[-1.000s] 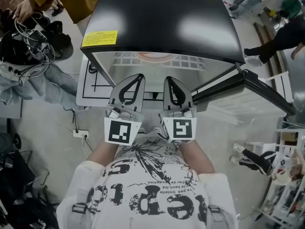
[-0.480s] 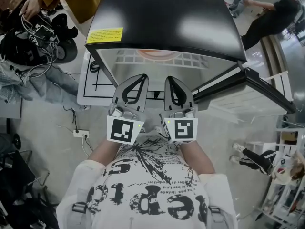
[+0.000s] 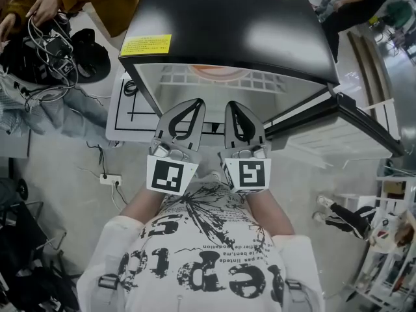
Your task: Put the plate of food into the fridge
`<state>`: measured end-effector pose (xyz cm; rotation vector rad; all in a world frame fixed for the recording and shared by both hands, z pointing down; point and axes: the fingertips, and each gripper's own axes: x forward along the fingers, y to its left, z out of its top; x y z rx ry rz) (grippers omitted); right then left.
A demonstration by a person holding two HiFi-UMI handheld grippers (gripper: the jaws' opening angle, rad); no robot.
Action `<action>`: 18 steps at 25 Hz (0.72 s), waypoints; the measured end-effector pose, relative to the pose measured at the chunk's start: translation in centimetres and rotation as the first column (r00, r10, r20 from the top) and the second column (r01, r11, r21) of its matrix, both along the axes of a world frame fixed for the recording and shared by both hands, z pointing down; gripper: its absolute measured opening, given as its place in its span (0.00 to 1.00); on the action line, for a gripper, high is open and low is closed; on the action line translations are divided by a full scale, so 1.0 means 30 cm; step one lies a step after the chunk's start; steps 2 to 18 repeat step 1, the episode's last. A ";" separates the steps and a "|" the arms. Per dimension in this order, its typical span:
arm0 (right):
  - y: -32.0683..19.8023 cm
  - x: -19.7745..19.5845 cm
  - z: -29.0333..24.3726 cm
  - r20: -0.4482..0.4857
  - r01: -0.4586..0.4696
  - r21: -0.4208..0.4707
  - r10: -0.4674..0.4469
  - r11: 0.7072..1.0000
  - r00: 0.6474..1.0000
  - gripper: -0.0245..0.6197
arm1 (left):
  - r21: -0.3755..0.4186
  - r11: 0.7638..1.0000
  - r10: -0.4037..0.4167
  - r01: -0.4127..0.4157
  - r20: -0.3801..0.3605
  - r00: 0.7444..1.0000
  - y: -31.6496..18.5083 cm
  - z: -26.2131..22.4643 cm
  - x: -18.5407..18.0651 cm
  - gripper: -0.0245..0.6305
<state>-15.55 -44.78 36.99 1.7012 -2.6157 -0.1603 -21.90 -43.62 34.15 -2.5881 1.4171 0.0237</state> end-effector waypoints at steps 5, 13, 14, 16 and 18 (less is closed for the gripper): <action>-0.001 -0.001 0.000 -0.001 0.001 0.001 -0.001 1.000 1.000 0.04 | -0.003 1.000 0.001 -0.001 -0.008 1.000 -0.001 0.001 0.000 0.05; -0.001 -0.001 0.000 -0.001 0.001 0.001 -0.001 1.000 1.000 0.04 | -0.003 1.000 0.001 -0.001 -0.008 1.000 -0.001 0.001 0.000 0.05; -0.001 -0.001 0.000 -0.001 0.001 0.001 -0.001 1.000 1.000 0.04 | -0.003 1.000 0.001 -0.001 -0.008 1.000 -0.001 0.001 0.000 0.05; -0.001 -0.001 0.000 -0.001 0.001 0.001 -0.001 1.000 1.000 0.04 | -0.003 1.000 0.001 -0.001 -0.008 1.000 -0.001 0.001 0.000 0.05; -0.001 -0.001 0.000 -0.001 0.001 0.001 -0.001 1.000 1.000 0.04 | -0.003 1.000 0.001 -0.001 -0.008 1.000 -0.001 0.001 0.000 0.05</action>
